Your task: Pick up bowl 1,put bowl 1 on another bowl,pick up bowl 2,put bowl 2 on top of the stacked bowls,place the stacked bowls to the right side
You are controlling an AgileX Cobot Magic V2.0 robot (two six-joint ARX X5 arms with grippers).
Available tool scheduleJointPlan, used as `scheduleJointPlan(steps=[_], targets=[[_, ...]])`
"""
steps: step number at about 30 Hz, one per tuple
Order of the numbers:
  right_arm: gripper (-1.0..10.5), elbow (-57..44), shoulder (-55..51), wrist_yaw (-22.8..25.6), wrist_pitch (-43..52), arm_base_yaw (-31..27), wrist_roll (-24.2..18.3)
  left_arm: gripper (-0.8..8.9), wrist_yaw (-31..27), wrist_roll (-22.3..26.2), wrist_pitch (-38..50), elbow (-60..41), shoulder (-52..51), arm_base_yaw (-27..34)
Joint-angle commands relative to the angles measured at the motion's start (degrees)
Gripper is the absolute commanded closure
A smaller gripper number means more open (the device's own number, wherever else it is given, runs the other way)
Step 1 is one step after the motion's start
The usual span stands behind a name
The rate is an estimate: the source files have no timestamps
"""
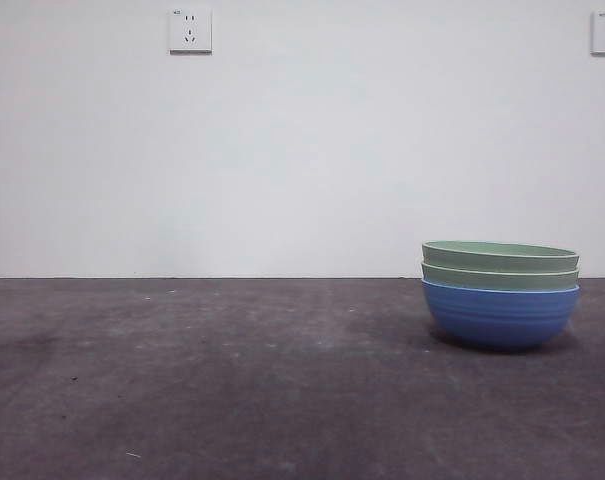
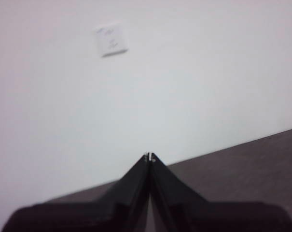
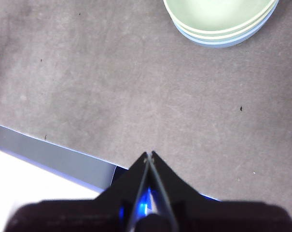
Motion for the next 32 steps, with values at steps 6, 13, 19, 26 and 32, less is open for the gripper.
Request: scheduleJointPlan(steps=[6,13,19,26,32], targets=[[9.4,-0.42,-0.04,-0.07,0.15,0.07,-0.48,8.16,-1.68,-1.97,5.33,-22.69,-12.13,2.58],[9.4,-0.42,-0.04,-0.09,0.15,0.07,-0.48,8.16,-3.13,-4.48,6.67,-34.62,-18.27,2.62],[9.4,-0.42,-0.04,-0.07,0.15,0.07,-0.48,8.17,-4.39,-5.86,6.62,-40.79,-21.73,2.78],[9.4,-0.42,-0.04,-0.07,0.15,0.07,-0.48,8.17,-4.42,-5.86,3.39,-43.12,-24.81,2.78],[9.4,-0.42,-0.04,-0.07,0.15,0.07,-0.48,8.16,-4.33,-7.17,-1.57,-43.15,-26.47,2.78]])
